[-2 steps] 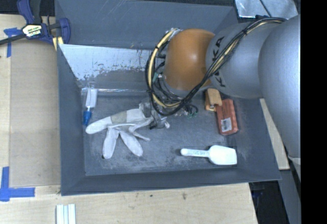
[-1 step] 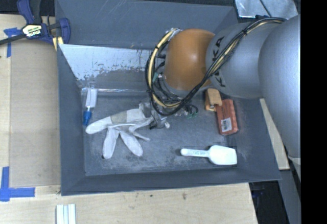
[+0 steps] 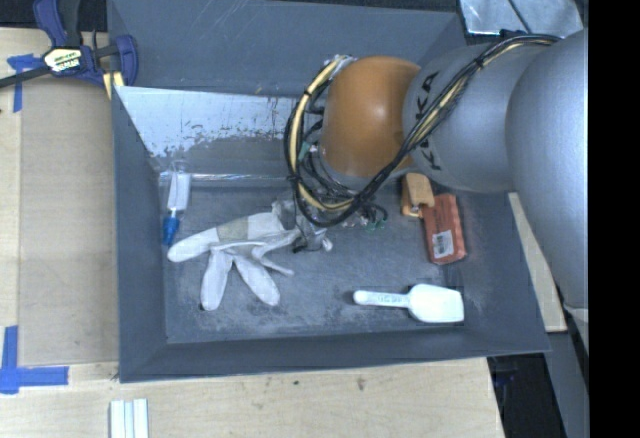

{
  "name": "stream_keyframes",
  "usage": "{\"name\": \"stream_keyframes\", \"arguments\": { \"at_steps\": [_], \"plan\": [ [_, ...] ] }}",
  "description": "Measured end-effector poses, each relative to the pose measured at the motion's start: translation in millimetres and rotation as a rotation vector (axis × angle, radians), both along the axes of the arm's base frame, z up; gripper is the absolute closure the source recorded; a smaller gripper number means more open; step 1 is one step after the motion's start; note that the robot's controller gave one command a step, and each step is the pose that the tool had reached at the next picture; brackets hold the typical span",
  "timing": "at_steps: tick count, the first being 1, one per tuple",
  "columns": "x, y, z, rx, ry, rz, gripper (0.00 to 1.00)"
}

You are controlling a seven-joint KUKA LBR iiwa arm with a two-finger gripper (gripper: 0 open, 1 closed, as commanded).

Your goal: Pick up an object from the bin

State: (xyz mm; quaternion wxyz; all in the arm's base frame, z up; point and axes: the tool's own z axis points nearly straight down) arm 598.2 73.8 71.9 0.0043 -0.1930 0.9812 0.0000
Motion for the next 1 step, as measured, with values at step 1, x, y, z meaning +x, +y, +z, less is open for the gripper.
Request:
{"name": "stream_keyframes", "arguments": {
  "at_steps": [1],
  "plan": [
    [0.0, 0.0, 0.0, 0.000, 0.000, 0.000, 1.00]
  ]
}}
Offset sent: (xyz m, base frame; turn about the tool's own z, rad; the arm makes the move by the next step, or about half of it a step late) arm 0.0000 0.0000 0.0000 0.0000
